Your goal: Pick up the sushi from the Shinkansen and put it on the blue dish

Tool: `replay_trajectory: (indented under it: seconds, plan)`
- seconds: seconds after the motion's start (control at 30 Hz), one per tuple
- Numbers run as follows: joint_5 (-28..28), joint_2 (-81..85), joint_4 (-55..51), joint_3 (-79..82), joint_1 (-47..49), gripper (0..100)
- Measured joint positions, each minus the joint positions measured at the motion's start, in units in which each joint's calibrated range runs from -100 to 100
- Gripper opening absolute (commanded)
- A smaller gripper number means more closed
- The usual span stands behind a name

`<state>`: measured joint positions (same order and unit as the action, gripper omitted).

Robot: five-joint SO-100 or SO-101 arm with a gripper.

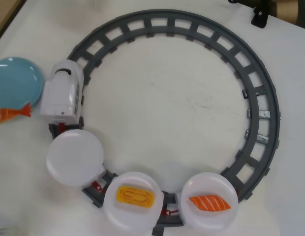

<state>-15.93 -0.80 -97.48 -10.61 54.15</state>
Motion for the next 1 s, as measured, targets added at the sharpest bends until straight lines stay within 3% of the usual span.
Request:
replay_trajectory:
  seconds: [0.4,1.0]
  plan:
    - [1.86,-18.89,0.08,-19.40,8.58,4]
    - [4.50,-37.12,2.52,-38.52,8.01,4]
